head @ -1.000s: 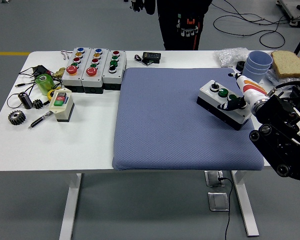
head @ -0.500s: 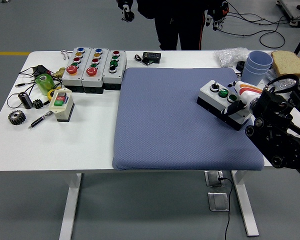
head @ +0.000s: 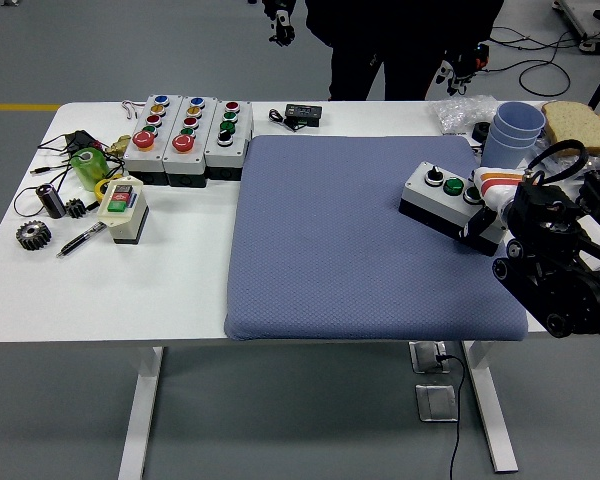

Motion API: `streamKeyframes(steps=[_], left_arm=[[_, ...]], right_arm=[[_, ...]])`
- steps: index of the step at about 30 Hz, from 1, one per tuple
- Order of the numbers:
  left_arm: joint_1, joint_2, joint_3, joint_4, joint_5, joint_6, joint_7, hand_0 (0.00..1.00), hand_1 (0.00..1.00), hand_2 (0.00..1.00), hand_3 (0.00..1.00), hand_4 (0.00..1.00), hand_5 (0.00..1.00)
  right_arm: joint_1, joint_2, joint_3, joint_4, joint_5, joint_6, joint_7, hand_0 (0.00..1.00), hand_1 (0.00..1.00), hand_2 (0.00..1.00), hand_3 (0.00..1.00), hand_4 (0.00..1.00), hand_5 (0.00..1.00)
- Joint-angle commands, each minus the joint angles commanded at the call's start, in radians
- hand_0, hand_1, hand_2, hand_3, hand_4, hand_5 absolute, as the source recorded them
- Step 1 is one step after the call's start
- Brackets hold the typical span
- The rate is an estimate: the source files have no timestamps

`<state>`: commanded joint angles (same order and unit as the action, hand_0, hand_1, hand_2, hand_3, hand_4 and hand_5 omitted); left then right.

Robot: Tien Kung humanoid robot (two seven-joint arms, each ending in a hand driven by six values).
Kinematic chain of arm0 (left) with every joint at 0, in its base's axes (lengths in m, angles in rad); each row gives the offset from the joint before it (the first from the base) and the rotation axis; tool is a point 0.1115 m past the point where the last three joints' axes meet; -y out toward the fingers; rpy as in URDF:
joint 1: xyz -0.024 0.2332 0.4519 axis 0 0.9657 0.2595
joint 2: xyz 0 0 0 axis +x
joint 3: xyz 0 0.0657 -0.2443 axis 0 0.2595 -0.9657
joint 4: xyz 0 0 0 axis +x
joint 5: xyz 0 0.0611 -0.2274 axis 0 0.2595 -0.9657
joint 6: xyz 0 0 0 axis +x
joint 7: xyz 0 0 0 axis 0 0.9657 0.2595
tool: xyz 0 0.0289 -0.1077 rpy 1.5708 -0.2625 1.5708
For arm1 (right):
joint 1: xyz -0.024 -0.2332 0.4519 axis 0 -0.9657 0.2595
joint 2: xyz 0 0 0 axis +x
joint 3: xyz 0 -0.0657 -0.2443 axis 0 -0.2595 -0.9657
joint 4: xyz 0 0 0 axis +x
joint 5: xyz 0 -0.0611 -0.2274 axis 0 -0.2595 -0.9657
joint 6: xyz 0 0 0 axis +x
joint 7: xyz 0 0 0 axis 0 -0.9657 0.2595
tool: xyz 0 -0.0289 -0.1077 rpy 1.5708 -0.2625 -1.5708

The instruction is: Pick up the button,place it on the desk,press the button,press the button

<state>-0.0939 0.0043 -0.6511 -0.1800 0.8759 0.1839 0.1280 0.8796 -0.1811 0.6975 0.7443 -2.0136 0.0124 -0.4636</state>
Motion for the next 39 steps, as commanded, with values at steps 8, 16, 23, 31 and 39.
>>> streamKeyframes(steps=[8, 16, 23, 31, 39], left_arm=[[0.004, -0.001, -0.004, 0.0, 0.004, 0.0, -0.001, 0.629, 0.664, 0.682, 0.604, 0.343, 0.647], [0.011, 0.0, -0.01, 0.0, 0.009, 0.0, 0.001, 0.629, 0.664, 0.682, 0.603, 0.343, 0.647], [0.019, 0.001, -0.014, 0.0, 0.016, -0.001, 0.003, 0.629, 0.663, 0.682, 0.603, 0.344, 0.65], [0.025, 0.0, -0.028, 0.0, 0.041, -0.002, 0.008, 0.629, 0.663, 0.682, 0.603, 0.343, 0.648], [0.025, 0.0, -0.019, 0.0, 0.03, -0.002, 0.006, 0.629, 0.663, 0.683, 0.603, 0.344, 0.649]], right_arm=[[-0.037, -0.06, -0.01, 0.133, 0.043, -0.131, 0.027, 0.164, 0.098, 0.401, 0.517, 0.672, 0.002], [-0.028, -0.143, -0.052, 0.296, 0.138, 0.005, 0.291, 0.111, 0.019, 0.329, 0.507, 0.611, 0.002], [0.001, -0.17, -0.14, 0.418, 0.129, 0.206, 0.306, 0.112, 0.023, 0.329, 0.509, 0.602, 0.002], [-0.003, -0.141, -0.182, 0.442, 0.062, 0.228, 0.26, 0.16, 0.042, 0.335, 0.515, 0.614, 0.002], [-0.037, -0.129, -0.144, 0.443, 0.053, 0.176, 0.223, 0.192, 0.077, 0.35, 0.521, 0.624, 0.002]])
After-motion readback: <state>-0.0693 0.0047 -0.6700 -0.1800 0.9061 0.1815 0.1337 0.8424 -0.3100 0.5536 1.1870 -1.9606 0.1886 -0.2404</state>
